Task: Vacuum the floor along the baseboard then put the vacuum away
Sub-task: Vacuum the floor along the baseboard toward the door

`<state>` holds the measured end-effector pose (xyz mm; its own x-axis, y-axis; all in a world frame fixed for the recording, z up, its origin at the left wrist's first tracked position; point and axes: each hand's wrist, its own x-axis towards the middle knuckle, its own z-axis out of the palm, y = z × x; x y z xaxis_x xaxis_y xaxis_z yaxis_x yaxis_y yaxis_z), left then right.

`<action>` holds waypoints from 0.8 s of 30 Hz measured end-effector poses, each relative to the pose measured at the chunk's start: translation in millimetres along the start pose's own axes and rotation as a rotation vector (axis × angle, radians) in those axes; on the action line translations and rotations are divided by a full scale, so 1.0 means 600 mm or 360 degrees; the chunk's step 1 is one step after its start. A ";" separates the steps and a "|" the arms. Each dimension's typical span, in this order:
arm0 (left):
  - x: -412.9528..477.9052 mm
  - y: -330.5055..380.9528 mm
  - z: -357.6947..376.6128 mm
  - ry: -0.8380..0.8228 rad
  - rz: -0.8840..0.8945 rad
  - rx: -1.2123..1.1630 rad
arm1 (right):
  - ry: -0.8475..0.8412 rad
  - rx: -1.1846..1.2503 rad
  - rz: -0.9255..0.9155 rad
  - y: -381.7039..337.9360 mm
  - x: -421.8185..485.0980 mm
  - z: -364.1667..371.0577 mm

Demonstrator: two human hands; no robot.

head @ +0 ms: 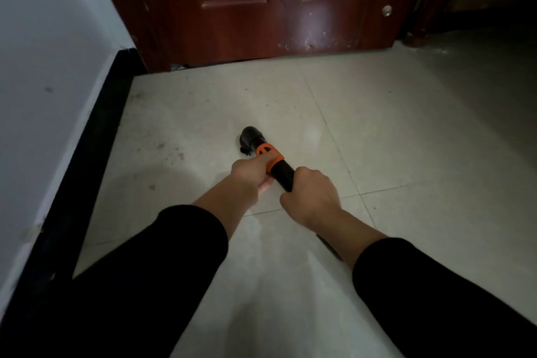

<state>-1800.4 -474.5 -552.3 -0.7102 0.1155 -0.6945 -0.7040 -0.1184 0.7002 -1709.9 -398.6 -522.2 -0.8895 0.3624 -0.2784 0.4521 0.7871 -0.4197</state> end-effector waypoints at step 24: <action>0.033 0.027 -0.171 0.0129 0.0072 -0.0236 | -0.0303 0.0059 -0.0166 -0.127 0.055 0.068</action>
<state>-1825.7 -575.3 -571.3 -0.7345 0.0272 -0.6781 -0.6591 -0.2668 0.7032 -1771.3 -467.1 -534.7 -0.9044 0.1764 -0.3885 0.3635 0.7952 -0.4853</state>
